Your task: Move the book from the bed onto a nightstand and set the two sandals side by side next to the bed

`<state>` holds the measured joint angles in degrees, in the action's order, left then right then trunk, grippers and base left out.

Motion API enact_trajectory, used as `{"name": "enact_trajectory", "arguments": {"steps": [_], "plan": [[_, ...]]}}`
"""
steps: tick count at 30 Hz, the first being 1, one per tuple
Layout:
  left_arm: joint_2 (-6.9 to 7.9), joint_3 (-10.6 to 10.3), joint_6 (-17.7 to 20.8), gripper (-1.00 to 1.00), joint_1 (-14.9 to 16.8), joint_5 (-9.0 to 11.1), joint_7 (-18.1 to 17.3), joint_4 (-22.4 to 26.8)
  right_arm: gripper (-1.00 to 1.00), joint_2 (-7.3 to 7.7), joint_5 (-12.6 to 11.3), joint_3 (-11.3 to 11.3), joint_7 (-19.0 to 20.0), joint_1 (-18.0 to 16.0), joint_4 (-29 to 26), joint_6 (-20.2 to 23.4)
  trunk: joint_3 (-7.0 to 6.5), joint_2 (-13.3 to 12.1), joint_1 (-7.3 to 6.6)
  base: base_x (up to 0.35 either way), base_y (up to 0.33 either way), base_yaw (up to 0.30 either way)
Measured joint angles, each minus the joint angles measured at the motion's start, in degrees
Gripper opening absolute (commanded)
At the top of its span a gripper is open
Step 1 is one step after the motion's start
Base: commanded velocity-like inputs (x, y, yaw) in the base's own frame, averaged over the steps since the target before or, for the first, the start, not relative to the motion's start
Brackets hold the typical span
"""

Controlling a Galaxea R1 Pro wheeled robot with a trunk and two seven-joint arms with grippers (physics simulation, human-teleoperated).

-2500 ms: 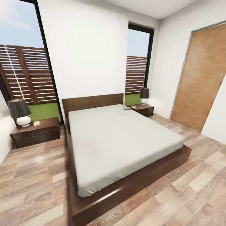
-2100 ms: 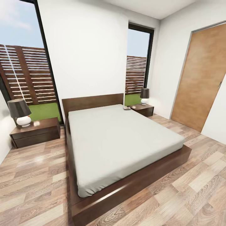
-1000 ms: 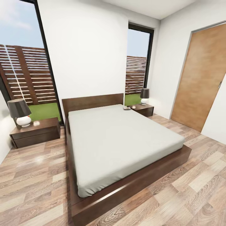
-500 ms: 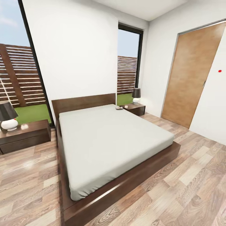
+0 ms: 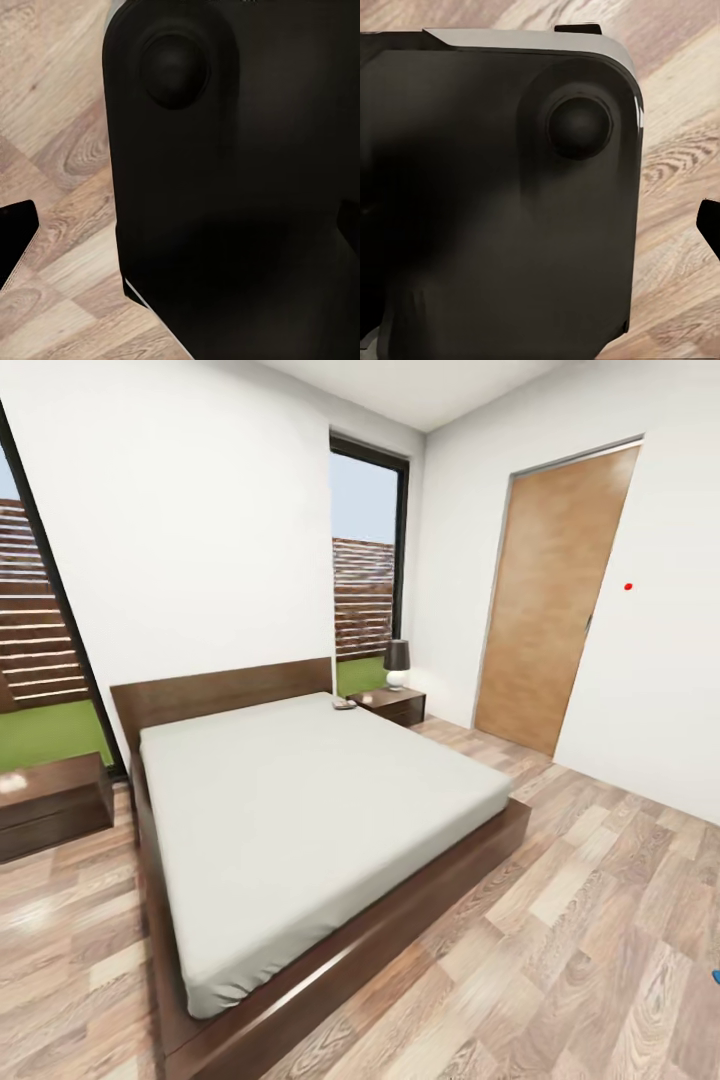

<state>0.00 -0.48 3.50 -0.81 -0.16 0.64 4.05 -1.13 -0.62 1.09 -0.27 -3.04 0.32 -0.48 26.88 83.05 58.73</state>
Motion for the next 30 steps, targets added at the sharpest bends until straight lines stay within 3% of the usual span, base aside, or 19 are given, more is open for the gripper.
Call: {"name": "enact_trajectory", "arguments": {"steps": [30], "plan": [[0.00, 0.1, 0.0, 1.00, 0.0, 0.0, 0.0, 0.2, 1.00, 0.00, 0.0, 0.0, 0.0, 0.0, 0.0, 0.0, 0.00, 0.0, 0.00, 0.000, 0.000, -0.147]]}}
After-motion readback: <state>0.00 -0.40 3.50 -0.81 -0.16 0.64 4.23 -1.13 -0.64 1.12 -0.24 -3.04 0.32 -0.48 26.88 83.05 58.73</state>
